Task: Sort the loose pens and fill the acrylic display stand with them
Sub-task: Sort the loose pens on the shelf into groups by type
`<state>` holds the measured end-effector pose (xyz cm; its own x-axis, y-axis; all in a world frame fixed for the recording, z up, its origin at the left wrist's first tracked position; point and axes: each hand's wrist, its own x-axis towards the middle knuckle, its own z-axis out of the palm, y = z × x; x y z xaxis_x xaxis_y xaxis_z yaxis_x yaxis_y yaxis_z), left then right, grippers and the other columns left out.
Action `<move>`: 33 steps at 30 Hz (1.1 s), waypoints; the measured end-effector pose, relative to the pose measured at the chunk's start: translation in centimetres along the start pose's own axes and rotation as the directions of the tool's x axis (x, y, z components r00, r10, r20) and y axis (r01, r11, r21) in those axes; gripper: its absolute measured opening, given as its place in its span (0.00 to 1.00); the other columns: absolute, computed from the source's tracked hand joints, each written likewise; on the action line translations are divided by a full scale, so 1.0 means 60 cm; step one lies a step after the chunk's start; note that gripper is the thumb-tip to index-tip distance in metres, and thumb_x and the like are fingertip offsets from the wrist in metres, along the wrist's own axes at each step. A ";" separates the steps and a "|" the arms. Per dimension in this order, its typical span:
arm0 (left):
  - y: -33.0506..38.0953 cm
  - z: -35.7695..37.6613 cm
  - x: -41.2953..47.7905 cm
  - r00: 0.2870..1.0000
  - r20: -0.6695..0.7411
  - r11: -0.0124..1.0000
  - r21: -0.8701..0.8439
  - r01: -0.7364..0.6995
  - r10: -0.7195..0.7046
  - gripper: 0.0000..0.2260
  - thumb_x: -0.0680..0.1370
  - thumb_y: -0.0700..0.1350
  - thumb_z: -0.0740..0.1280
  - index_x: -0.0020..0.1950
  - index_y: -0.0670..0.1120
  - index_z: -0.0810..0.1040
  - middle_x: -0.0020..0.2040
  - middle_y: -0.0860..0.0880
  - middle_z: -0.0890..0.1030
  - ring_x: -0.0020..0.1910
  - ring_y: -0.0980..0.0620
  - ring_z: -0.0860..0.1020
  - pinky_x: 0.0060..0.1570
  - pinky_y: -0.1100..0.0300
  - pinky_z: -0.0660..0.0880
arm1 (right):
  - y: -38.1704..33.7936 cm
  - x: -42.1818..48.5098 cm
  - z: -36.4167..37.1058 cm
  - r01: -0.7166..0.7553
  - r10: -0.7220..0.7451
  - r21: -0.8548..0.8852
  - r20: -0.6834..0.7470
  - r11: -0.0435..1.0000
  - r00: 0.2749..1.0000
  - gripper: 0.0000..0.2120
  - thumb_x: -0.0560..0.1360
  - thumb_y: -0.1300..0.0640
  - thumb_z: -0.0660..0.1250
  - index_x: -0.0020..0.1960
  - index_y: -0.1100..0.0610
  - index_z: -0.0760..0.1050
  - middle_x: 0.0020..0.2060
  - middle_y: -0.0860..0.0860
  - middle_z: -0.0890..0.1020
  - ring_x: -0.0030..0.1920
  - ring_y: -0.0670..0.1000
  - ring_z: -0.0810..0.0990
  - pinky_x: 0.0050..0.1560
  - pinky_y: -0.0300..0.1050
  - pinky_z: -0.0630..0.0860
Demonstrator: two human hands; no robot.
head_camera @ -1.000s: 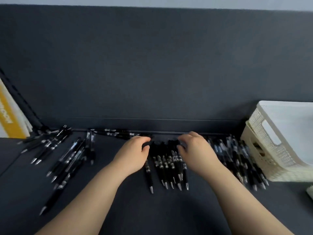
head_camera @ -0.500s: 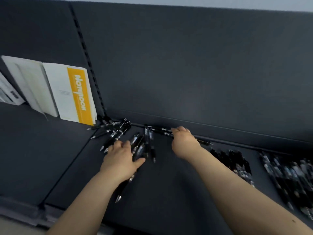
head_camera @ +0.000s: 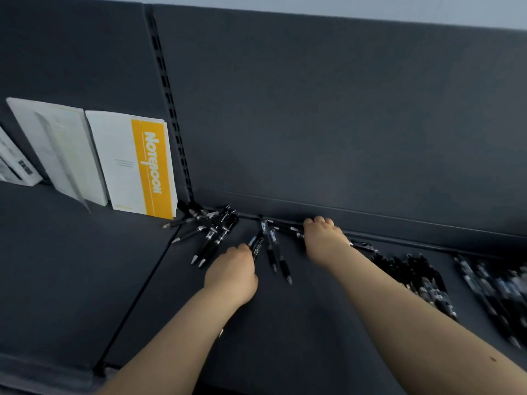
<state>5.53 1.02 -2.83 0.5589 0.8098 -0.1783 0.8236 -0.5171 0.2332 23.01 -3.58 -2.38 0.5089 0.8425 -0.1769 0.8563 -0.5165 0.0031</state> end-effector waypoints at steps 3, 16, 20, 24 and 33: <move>-0.015 -0.004 0.010 1.000 -0.005 0.986 -0.166 0.007 -0.008 0.08 0.78 0.45 0.61 0.54 0.43 0.69 0.46 0.48 0.75 0.44 0.49 0.76 0.39 0.57 0.72 | 0.003 -0.002 0.002 0.021 -0.020 0.007 -0.082 1.000 0.996 0.19 0.73 0.67 0.55 0.64 0.60 0.66 0.61 0.57 0.69 0.63 0.58 0.67 0.62 0.49 0.66; 0.105 -0.025 -0.031 0.927 0.359 -0.113 -0.922 0.371 0.111 0.04 0.78 0.36 0.63 0.48 0.45 0.75 0.35 0.48 0.76 0.29 0.52 0.80 0.23 0.64 0.71 | 0.072 -0.128 -0.085 0.328 0.196 0.935 -0.300 -0.132 0.934 0.09 0.79 0.66 0.57 0.48 0.53 0.69 0.36 0.48 0.82 0.46 0.51 0.80 0.55 0.47 0.73; 0.153 -0.008 -0.039 0.947 0.316 -0.052 -0.946 0.319 0.060 0.05 0.77 0.36 0.64 0.48 0.46 0.74 0.39 0.49 0.77 0.35 0.53 0.79 0.27 0.62 0.70 | 0.111 -0.158 -0.074 0.326 0.242 0.942 -0.298 -0.084 0.923 0.09 0.79 0.67 0.57 0.48 0.53 0.69 0.35 0.48 0.81 0.43 0.51 0.81 0.57 0.49 0.75; 0.190 0.002 -0.048 0.952 0.299 -0.018 -0.954 0.300 0.065 0.06 0.77 0.36 0.64 0.48 0.47 0.74 0.39 0.49 0.78 0.34 0.53 0.79 0.29 0.61 0.69 | 0.138 -0.183 -0.061 0.329 0.159 0.920 -0.365 0.215 0.917 0.09 0.79 0.62 0.59 0.49 0.47 0.68 0.38 0.46 0.80 0.46 0.51 0.81 0.55 0.49 0.76; 0.227 0.018 -0.082 0.971 0.218 -0.060 -0.973 0.224 0.098 0.07 0.79 0.37 0.60 0.54 0.41 0.76 0.31 0.52 0.81 0.25 0.57 0.77 0.25 0.63 0.67 | 0.110 -0.209 -0.009 0.426 -0.031 0.854 -0.438 0.299 0.898 0.30 0.78 0.65 0.58 0.71 0.40 0.54 0.41 0.35 0.77 0.42 0.46 0.79 0.47 0.42 0.80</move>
<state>14.12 -10.33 0.17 0.6449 0.6750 -0.3585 -0.0178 0.4821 0.8759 22.32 -17.51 0.38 0.4696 0.8399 0.2721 0.3975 0.0741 -0.9146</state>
